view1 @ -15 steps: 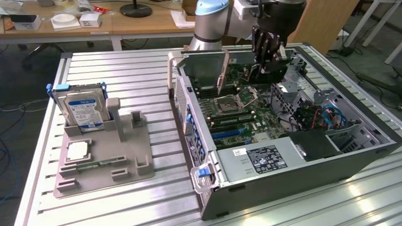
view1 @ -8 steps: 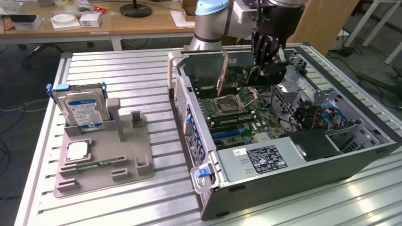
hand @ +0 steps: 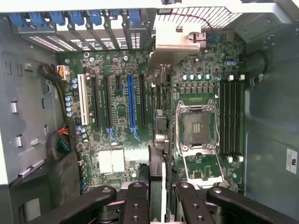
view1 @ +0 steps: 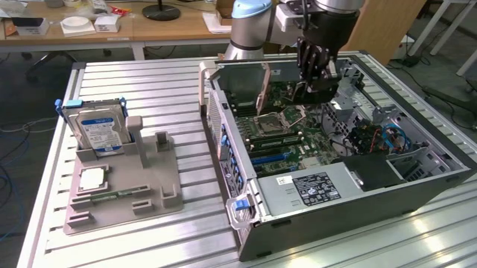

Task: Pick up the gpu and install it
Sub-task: 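Insert the gpu into the slot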

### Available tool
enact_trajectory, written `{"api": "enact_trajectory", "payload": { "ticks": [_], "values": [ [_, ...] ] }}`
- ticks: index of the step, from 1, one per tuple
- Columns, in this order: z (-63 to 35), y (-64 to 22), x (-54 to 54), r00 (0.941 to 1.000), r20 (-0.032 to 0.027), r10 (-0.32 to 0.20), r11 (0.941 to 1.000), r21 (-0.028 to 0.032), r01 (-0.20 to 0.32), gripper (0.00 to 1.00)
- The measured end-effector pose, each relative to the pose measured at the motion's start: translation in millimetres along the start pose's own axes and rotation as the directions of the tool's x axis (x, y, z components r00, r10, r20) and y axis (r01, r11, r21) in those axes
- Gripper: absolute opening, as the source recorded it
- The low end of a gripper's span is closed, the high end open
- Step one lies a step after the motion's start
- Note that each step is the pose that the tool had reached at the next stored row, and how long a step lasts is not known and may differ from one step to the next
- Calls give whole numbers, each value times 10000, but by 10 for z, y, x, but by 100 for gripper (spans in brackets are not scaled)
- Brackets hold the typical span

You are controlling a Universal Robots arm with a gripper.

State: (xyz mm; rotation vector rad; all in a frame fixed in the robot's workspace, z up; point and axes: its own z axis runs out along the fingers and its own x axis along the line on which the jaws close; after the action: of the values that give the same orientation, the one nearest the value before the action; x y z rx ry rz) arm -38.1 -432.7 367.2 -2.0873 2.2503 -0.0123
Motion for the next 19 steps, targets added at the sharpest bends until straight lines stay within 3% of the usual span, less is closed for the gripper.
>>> {"api": "enact_trajectory", "payload": {
  "ticks": [19],
  "values": [
    [254,7,19,10000,20,-18,10000,-16,18,27]
  ]
}}
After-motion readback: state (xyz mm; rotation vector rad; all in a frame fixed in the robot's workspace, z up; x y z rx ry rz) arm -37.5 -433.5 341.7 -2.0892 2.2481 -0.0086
